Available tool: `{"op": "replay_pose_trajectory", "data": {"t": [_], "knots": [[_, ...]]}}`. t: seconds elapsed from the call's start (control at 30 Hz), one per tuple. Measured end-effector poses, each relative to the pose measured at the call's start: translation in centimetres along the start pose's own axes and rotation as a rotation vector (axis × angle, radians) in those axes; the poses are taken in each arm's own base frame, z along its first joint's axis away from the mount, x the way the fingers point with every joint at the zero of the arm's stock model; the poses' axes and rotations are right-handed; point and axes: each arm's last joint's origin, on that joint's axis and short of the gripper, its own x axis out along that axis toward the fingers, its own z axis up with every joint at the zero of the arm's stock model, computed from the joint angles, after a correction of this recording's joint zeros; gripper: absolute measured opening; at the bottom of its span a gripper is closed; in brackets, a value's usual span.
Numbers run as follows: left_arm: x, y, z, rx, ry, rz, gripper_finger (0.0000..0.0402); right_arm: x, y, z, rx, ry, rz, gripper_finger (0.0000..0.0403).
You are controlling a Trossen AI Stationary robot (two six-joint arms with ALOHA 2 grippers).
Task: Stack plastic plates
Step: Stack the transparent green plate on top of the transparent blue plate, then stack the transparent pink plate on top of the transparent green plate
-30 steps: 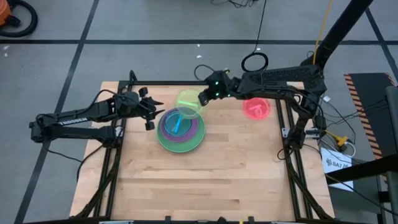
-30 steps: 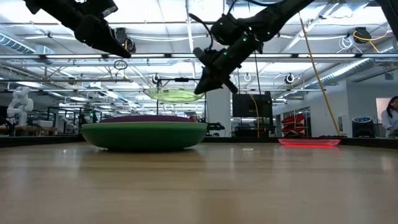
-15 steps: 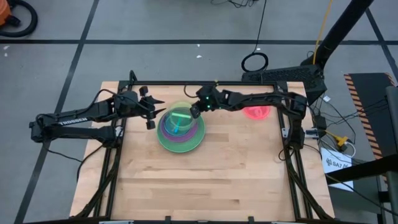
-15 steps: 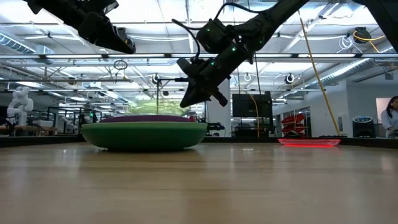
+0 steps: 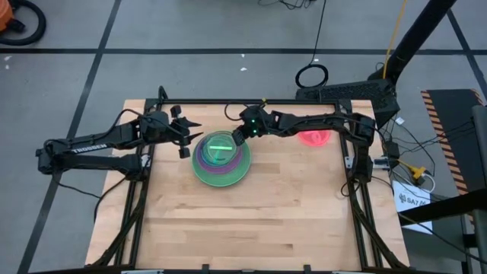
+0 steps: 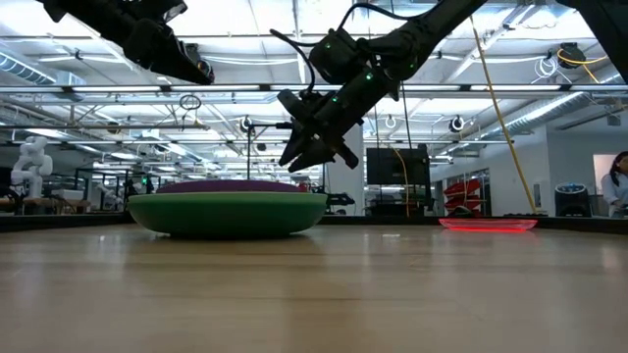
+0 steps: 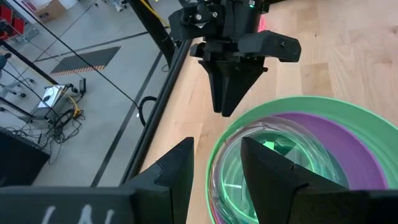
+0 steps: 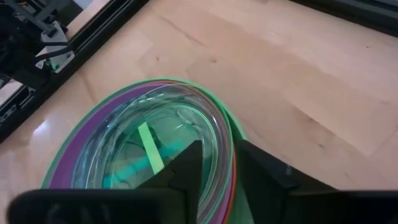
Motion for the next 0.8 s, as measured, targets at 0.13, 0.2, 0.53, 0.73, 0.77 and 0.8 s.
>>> {"op": "replay_pose_trajectory", "data": {"t": [0.13,0.2,0.53,0.73,0.77,0.8], "knots": [[0.0,0.0,0.0,-0.001,0.000,0.000,0.0140,0.0,0.0,0.0,0.000,0.004,0.007,0.0127],[0.0,0.0,-0.1,-0.009,0.006,-0.002,0.0140,0.0,0.1,0.0,-0.001,0.018,0.030,0.0132],[3.7,-1.2,-0.9,-0.036,0.119,-0.163,0.0140,-3.2,1.1,0.3,-0.127,0.079,0.012,0.0120],[8.8,-2.4,-2.5,-0.029,0.243,-0.206,0.0140,-8.3,2.7,0.2,-0.263,0.069,-0.157,0.0106],[9.5,-2.6,-2.8,-0.029,0.258,-0.211,0.0140,-9.1,3.0,0.1,-0.283,0.064,-0.184,0.0104],[10.2,-2.8,-3.2,-0.033,0.274,-0.216,0.0140,-9.8,3.2,-0.1,-0.300,0.063,-0.215,0.0101]]}}
